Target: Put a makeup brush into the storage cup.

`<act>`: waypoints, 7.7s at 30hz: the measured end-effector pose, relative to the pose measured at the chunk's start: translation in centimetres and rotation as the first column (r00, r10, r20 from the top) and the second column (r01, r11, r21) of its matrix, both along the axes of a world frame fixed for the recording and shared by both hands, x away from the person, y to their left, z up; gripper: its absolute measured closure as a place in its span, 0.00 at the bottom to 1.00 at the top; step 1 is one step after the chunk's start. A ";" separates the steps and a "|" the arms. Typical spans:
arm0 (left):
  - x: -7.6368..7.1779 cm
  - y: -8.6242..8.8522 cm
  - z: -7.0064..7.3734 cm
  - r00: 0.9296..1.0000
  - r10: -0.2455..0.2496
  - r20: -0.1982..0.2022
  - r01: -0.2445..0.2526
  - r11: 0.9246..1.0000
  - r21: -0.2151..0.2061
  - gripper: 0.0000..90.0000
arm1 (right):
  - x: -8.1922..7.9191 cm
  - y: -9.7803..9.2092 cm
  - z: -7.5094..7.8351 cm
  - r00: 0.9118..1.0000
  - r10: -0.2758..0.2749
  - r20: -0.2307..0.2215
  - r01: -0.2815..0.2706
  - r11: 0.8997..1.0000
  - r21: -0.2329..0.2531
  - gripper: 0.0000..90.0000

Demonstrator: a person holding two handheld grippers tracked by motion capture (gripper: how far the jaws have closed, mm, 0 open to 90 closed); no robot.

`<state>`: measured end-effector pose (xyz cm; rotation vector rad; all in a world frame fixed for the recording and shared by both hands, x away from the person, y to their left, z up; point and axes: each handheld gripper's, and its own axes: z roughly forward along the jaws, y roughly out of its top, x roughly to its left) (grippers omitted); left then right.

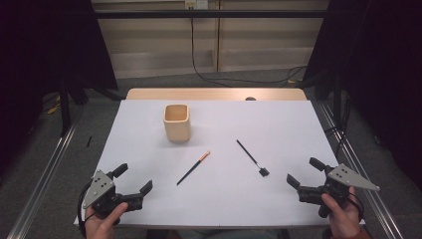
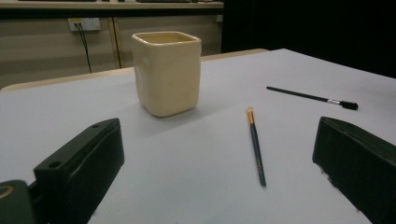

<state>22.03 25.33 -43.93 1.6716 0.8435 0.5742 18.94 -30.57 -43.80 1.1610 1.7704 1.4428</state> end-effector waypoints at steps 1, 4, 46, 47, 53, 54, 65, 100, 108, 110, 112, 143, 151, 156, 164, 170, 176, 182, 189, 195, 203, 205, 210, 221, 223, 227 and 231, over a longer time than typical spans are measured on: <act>0.0 0.0 0.0 1.000 -0.007 -0.002 0.007 1.000 -0.004 0.02 | 0.0 0.0 0.0 1.000 -0.002 -0.001 0.002 1.000 0.000 0.00; 0.0 0.0 0.1 1.000 -0.008 0.005 0.008 1.000 -0.004 0.02 | 0.0 -0.1 -0.1 1.000 -0.011 -0.005 0.011 1.000 -0.016 0.00; 0.7 -4.3 2.3 0.992 -0.126 0.025 0.126 0.992 0.004 0.04 | 0.1 0.1 0.0 0.999 0.042 -0.003 -0.042 0.999 0.030 0.00; 1.0 -4.7 2.4 0.990 -0.140 0.022 0.140 0.990 0.005 0.04 | 0.1 0.2 0.0 0.999 0.044 -0.002 -0.044 0.999 0.028 0.00; 1.7 -5.5 2.9 0.985 -0.168 0.024 0.168 0.986 0.015 0.04 | 0.0 0.0 -0.1 0.999 0.042 -0.003 -0.041 0.999 0.035 0.00; 1.7 -5.5 2.9 0.985 -0.168 0.024 0.168 0.986 0.015 0.04 | 0.0 0.0 -0.1 0.999 0.042 -0.003 -0.041 0.999 0.035 0.00; 3.2 -7.4 4.1 0.977 -0.210 0.028 0.209 0.978 0.023 0.03 | -0.1 0.0 0.0 0.999 0.047 -0.004 -0.047 0.998 0.038 0.00; 10.4 -12.5 6.9 0.950 -0.304 -0.074 0.311 0.944 0.108 0.06 | -0.7 0.2 0.0 0.997 0.076 0.005 -0.076 0.996 0.040 0.00; 11.6 -13.8 7.2 0.948 -0.303 -0.099 0.316 0.934 0.167 0.06 | -0.5 0.2 0.0 0.997 0.077 -0.003 -0.076 0.996 0.041 0.00; 11.9 -14.0 7.1 0.945 -0.302 -0.123 0.321 0.929 0.184 0.06 | -0.5 0.2 0.0 0.997 0.078 -0.002 -0.078 0.996 0.044 0.00; 12.0 -14.0 7.1 0.945 -0.302 -0.128 0.322 0.929 0.182 0.06 | -0.6 0.2 0.0 0.997 0.079 0.000 -0.079 0.996 0.042 0.00; 15.9 -17.0 5.9 0.856 -0.214 -0.471 0.430 0.800 0.417 0.04 | -0.4 0.2 -0.1 0.996 0.088 -0.005 -0.088 0.995 0.036 0.00; 16.4 -18.0 5.0 0.815 -0.209 -0.540 0.495 0.737 0.461 0.04 | -0.4 0.2 -0.1 0.996 0.092 -0.008 -0.091 0.995 0.034 0.00; 16.8 -18.4 4.6 0.765 -0.202 -0.611 0.542 0.715 0.442 0.04 | -0.4 0.2 -0.1 0.995 0.098 -0.006 -0.097 0.995 0.037 0.00; 16.7 -18.7 3.7 0.752 -0.185 -0.633 0.566 0.673 0.476 0.19 | -0.4 0.2 -0.1 0.995 0.099 -0.008 -0.098 0.995 0.034 0.00; 17.1 -19.1 2.8 0.730 -0.129 -0.671 0.567 0.663 0.490 0.23 | -0.4 0.3 -0.1 0.995 0.100 -0.009 -0.100 0.994 0.033 0.00; 17.6 -19.6 1.9 0.709 -0.090 -0.699 0.575 0.647 0.500 0.29 | -0.4 0.3 -0.1 0.995 0.103 -0.013 -0.103 0.994 0.032 0.00; 17.9 -19.9 1.2 0.689 -0.058 -0.722 0.569 0.660 0.490 0.41 | -0.4 0.3 -0.1 0.994 0.106 -0.010 -0.105 0.994 0.033 0.00; 18.1 -20.3 0.7 0.684 -0.040 -0.728 0.565 0.661 0.494 0.56 | -0.4 0.3 -0.1 0.994 0.106 -0.011 -0.106 0.994 0.031 0.00; 18.2 -20.4 0.3 0.681 -0.037 -0.731 0.560 0.671 0.487 0.71 | -0.4 0.3 -0.1 0.994 0.107 -0.015 -0.107 0.994 0.031 0.00; 18.3 -20.8 -0.5 0.654 -0.024 -0.756 0.576 0.664 0.477 0.78 | -0.4 0.2 -0.1 0.994 0.107 -0.014 -0.106 0.994 0.030 0.00; 18.3 -20.9 -0.6 0.657 -0.021 -0.753 0.574 0.662 0.482 0.78 | -0.4 0.3 -0.1 0.994 0.111 -0.016 -0.110 0.994 0.029 0.00; 18.3 -21.0 -0.8 0.665 -0.002 -0.747 0.562 0.659 0.500 0.85 | -0.3 0.4 -0.2 0.993 0.114 -0.016 -0.114 0.993 0.029 0.00; 18.4 -21.2 -0.9 0.664 0.040 -0.747 0.531 0.677 0.509 0.91 | -0.4 0.4 -0.2 0.993 0.115 -0.017 -0.114 0.993 0.027 0.00; 18.5 -21.0 -0.9 0.658 0.042 -0.752 0.529 0.685 0.501 0.93 | -0.3 0.4 -0.2 0.993 0.113 -0.018 -0.113 0.993 0.027 0.00; 18.7 -21.0 -0.9 0.648 0.042 -0.760 0.527 0.696 0.488 0.94 | -0.3 0.3 -0.2 0.993 0.113 -0.019 -0.112 0.993 0.026 0.00; 18.8 -20.7 -0.9 0.638 0.040 -0.769 0.523 0.710 0.471 0.94 | -0.4 0.3 -0.2 0.993 0.113 -0.018 -0.112 0.993 0.024 0.00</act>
